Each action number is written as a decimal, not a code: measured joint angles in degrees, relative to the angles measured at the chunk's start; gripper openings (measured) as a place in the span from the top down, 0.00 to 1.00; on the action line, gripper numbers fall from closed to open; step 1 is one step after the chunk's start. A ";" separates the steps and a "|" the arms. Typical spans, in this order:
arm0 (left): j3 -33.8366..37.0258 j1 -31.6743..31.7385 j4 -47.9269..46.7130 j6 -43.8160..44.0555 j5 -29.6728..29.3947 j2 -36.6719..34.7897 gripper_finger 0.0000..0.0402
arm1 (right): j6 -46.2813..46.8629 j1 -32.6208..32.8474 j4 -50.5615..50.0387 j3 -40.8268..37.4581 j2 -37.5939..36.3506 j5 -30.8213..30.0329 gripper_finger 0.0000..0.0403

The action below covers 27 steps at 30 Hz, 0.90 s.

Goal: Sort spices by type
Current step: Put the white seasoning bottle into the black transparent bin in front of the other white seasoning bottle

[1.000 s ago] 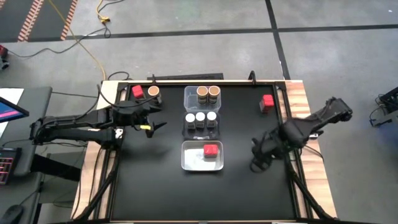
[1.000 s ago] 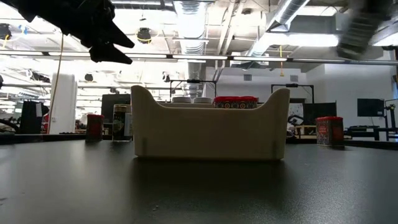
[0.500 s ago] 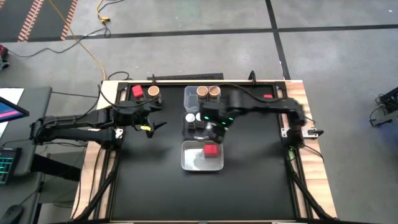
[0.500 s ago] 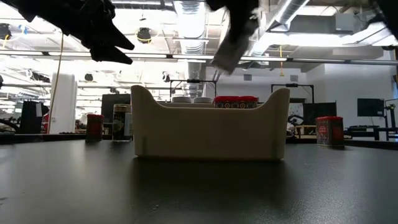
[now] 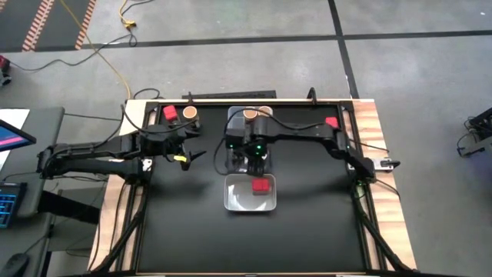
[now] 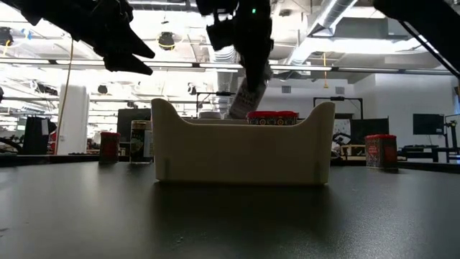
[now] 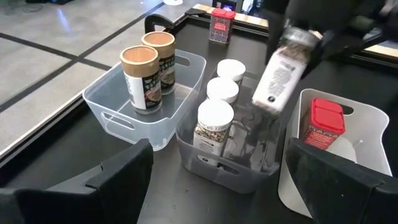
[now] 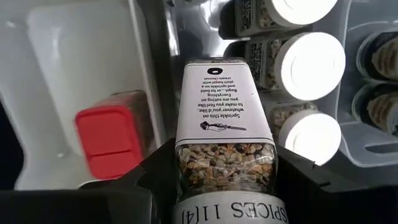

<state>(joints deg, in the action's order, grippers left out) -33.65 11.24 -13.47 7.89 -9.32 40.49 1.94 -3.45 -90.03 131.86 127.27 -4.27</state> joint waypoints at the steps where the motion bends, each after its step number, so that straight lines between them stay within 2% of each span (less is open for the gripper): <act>1: 0.00 0.00 -0.02 0.07 -0.04 0.02 0.12 | -0.69 -0.25 0.00 -0.01 0.54 0.00 0.45; 6: 0.00 0.00 -0.02 0.05 -0.12 0.00 0.12 | -2.71 -1.61 0.07 -0.49 2.54 0.04 0.45; 15: 0.00 0.00 -0.09 0.05 -0.16 0.02 0.12 | -5.44 -3.18 -0.12 -7.33 2.55 1.92 0.45; 27: 0.00 0.00 -0.13 -0.25 -0.81 0.02 0.12 | -8.51 -4.57 0.89 -11.29 3.16 1.97 0.45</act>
<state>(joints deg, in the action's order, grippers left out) -33.65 11.25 -13.61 7.64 -10.13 40.51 -6.57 -8.02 -89.14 120.57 130.43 -2.31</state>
